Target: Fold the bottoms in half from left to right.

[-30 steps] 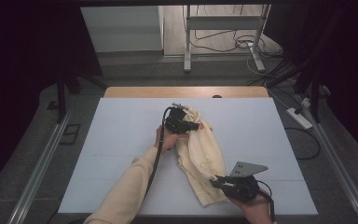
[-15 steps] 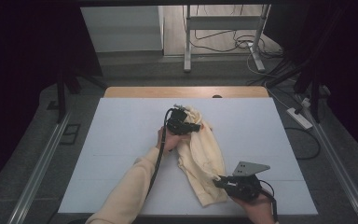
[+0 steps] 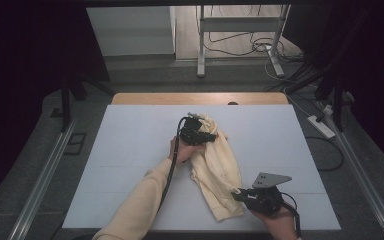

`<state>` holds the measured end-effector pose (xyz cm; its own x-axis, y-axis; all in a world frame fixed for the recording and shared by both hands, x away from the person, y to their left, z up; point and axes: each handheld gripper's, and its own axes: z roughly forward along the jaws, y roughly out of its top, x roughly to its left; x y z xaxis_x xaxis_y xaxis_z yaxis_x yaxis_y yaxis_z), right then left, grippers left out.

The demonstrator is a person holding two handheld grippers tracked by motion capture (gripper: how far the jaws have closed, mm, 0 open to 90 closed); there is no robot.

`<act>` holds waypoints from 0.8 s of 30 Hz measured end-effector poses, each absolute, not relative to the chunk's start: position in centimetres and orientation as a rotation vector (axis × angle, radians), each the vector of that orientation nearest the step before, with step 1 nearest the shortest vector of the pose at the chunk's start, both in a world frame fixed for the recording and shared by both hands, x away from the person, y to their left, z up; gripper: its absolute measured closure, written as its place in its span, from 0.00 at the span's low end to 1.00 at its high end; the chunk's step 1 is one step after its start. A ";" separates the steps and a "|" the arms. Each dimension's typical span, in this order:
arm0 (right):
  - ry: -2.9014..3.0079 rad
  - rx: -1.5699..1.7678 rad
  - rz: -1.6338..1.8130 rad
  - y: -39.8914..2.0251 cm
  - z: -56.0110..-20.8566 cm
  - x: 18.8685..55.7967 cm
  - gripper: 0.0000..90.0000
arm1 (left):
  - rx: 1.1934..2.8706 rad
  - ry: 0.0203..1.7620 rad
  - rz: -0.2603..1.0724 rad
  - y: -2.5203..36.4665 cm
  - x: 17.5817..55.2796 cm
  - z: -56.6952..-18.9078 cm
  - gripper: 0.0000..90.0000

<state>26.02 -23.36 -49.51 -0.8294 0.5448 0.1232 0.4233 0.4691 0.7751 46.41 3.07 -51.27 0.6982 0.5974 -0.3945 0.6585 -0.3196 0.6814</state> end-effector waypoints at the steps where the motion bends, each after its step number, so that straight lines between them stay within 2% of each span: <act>1: 2.569 0.851 1.293 -23.4 -49.5 26.0 0.87 | 2.018 0.962 -0.087 3.1 46.4 -51.3 0.84; 8: 2.565 0.850 1.296 -23.4 -49.5 26.0 0.87 | 2.013 0.955 -0.086 3.2 46.3 -51.0 0.81; 11: 2.562 0.851 1.299 -23.4 -49.4 26.0 0.86 | 2.004 0.941 -0.088 3.4 46.1 -50.8 0.75; 14: 2.539 0.864 1.306 -23.5 -49.2 26.0 0.73 | 1.990 0.929 -0.084 3.7 45.9 -50.4 0.66; 18: 2.520 0.879 1.335 -23.5 -48.7 26.1 0.63 | 1.988 0.916 -0.055 4.4 45.4 -49.8 0.55; 24: 2.478 0.903 1.345 -23.5 -48.0 26.6 0.53 | 1.975 0.918 -0.012 5.8 44.5 -49.2 0.49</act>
<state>26.60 -23.45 -47.98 -0.7990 0.5884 0.1242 0.4247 0.4061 0.8091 44.47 5.76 -49.19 0.7207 0.5960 -0.3542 0.6052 -0.2915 0.7408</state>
